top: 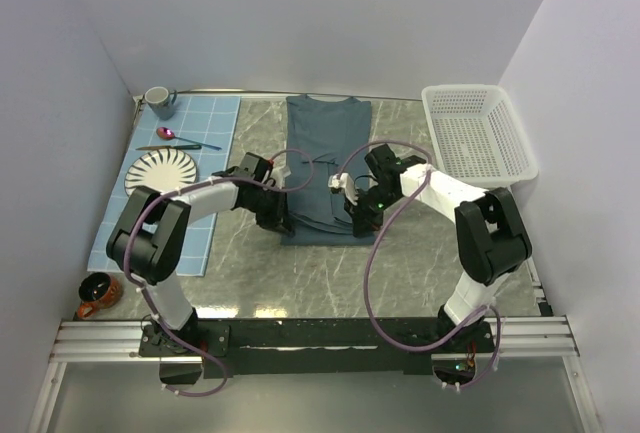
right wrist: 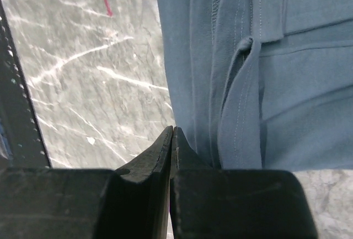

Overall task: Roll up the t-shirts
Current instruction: Roll the T-shirt to the center of the board.

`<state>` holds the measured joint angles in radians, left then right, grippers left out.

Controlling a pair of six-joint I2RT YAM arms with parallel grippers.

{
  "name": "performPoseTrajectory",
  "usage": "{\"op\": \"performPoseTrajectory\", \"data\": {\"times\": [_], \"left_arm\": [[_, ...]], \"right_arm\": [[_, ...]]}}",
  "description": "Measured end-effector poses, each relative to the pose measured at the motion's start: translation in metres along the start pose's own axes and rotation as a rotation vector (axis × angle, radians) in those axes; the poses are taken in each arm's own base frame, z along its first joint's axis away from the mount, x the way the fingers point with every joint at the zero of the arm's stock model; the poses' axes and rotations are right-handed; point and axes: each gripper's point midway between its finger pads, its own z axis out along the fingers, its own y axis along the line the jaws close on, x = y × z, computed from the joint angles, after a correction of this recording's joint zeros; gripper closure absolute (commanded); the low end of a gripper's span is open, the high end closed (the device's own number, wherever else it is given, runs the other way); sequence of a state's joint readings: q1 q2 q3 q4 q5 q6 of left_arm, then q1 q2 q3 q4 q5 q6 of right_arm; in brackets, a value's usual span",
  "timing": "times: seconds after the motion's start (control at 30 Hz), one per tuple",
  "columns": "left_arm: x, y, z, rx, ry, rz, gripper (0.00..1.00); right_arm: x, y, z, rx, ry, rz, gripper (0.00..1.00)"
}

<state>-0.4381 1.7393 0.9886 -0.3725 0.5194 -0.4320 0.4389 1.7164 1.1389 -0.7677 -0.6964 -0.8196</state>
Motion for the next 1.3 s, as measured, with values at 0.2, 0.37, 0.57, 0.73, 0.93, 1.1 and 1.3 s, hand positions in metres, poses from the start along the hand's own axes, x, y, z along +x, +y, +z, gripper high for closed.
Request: {"op": "performPoseTrajectory", "data": {"times": [0.2,0.37,0.57,0.73,0.93,1.1,1.3], "left_arm": [[-0.015,-0.007,-0.012,0.011,-0.040,0.173,0.52],[-0.024,-0.023,-0.043,0.024,-0.121,0.483,0.49],[-0.003,-0.054,-0.054,0.087,-0.147,0.906,0.48],[0.039,-0.059,-0.042,0.133,-0.107,1.159,0.48],[0.064,-0.050,-0.024,0.114,-0.079,1.298,0.49],[0.064,-0.038,-0.015,0.056,-0.111,1.349,0.50],[0.053,-0.031,-0.015,-0.010,-0.177,1.387,0.49]], "right_arm": [[0.019,0.005,-0.003,0.077,-0.008,-0.131,0.92],[0.012,-0.004,-0.010,0.151,-0.040,-0.217,0.91],[0.003,-0.012,-0.014,0.174,-0.064,-0.284,0.93],[-0.001,-0.006,-0.017,0.136,-0.069,-0.335,0.94],[0.009,0.004,-0.013,0.075,-0.038,-0.366,0.94],[0.017,0.000,-0.003,0.046,-0.010,-0.356,0.95],[0.013,-0.025,0.006,0.063,0.021,-0.281,0.96]]}}
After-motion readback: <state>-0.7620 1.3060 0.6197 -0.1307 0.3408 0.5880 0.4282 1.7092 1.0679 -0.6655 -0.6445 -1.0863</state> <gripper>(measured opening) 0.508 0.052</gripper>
